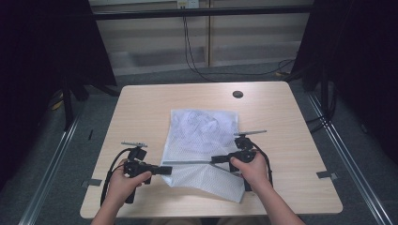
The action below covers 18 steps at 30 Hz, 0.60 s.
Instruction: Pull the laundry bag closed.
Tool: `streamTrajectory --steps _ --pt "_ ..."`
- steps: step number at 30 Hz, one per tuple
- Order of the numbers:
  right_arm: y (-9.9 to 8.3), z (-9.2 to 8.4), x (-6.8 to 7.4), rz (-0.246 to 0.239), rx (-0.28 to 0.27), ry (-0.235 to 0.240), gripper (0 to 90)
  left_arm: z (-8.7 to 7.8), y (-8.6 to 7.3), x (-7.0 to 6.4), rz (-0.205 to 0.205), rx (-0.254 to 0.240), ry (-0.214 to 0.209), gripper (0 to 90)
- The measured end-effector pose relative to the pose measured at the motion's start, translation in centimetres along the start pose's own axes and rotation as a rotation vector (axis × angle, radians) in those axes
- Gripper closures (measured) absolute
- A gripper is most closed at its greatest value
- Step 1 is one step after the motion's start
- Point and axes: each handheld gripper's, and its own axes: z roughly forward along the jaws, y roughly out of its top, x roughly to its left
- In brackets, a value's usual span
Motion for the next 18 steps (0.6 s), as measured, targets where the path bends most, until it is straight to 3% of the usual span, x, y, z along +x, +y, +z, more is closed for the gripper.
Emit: streamTrajectory --steps 13,18 --pt "-0.04 -0.03 -0.04 0.001 -0.004 -0.001 87.2 -0.02 0.05 -0.02 -0.002 -0.003 0.005 88.8" --pt "-0.07 -0.51 -0.56 0.007 -0.01 -0.022 87.3 -0.28 -0.04 0.14 -0.017 -0.012 -0.002 88.8"
